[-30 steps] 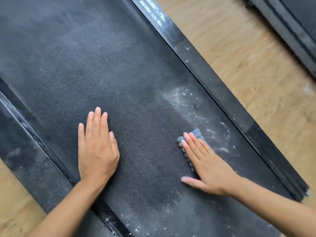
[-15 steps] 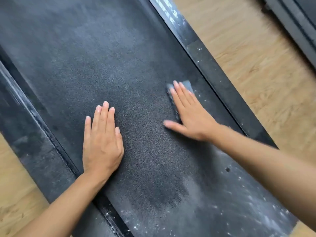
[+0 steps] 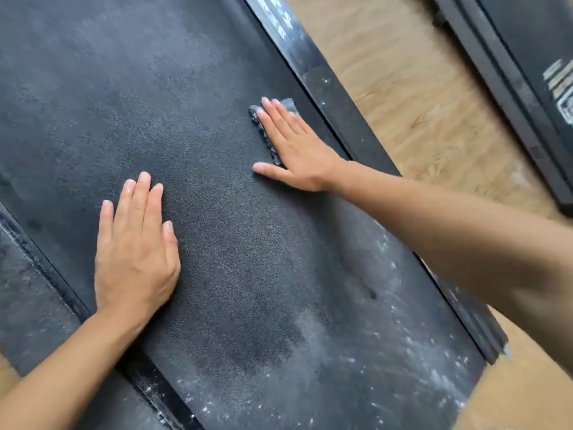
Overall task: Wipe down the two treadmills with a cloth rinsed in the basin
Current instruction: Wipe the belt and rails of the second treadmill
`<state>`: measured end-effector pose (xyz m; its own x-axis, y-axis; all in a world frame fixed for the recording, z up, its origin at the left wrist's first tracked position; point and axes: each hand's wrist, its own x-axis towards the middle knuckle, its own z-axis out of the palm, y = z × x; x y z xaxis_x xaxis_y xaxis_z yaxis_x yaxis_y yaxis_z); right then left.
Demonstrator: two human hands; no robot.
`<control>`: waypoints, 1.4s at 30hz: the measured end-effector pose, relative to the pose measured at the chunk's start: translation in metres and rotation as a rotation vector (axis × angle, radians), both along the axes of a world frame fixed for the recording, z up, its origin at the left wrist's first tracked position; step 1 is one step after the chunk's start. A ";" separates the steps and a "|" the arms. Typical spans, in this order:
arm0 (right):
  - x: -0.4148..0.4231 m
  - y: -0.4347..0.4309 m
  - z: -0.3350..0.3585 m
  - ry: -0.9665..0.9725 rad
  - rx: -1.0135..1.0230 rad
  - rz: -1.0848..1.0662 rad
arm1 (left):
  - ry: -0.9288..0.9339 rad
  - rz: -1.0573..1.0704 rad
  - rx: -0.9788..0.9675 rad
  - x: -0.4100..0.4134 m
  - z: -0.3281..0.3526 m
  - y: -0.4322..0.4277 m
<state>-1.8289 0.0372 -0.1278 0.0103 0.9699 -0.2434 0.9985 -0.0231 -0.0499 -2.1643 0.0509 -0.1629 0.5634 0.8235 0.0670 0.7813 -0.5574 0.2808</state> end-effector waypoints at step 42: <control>-0.076 0.020 -0.017 0.203 0.014 -0.302 | -0.081 0.014 -0.021 0.001 0.000 -0.002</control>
